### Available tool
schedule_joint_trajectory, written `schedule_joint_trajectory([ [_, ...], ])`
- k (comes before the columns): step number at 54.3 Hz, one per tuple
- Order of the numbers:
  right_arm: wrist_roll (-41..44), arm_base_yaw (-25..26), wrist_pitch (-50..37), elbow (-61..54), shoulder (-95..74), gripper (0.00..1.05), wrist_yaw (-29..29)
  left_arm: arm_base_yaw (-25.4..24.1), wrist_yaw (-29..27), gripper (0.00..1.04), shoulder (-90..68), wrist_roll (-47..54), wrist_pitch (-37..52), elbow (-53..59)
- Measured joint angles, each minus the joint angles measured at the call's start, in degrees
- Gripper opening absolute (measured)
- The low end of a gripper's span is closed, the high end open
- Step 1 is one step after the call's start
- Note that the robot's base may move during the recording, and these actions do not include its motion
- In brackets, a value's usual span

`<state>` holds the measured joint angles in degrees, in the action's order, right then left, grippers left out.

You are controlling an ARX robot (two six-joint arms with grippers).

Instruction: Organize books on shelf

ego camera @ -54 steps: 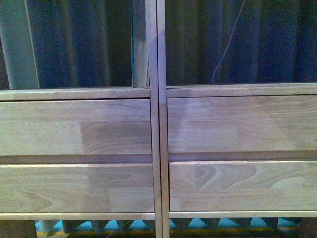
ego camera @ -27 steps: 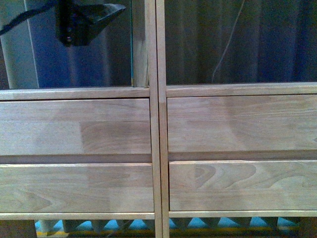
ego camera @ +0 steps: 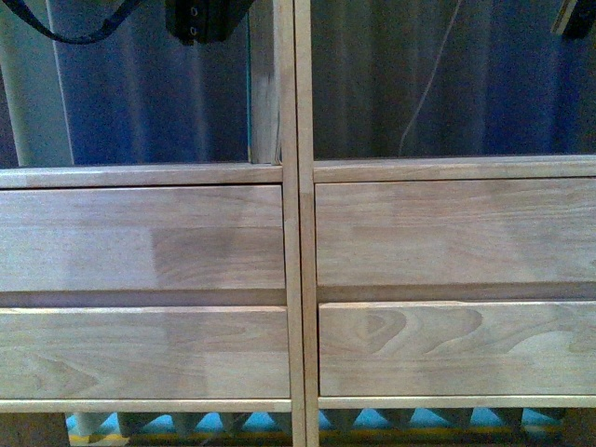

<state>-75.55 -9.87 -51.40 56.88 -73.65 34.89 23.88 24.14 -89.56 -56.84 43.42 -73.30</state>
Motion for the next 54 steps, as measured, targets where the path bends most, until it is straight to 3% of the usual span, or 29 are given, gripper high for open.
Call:
schedule_joint_trajectory([
  [10, -1.70, 2.23, -0.66, 1.88, -3.19, 0.07, -1.20, 0.28, 1.64, 0.97, 0.35, 0.20, 2.10, 2.21],
  [28, -2.36, 5.55, -3.85, 0.42, -4.35, 0.07, 2.23, -1.38, 2.89, 0.97, 1.77, -0.22, 6.27, 3.06],
  [54, -2.27, 1.97, -8.83, -6.34, 0.22, 0.07, 10.21, 0.79, 3.32, 0.97, 1.14, 0.74, 1.42, -1.44],
])
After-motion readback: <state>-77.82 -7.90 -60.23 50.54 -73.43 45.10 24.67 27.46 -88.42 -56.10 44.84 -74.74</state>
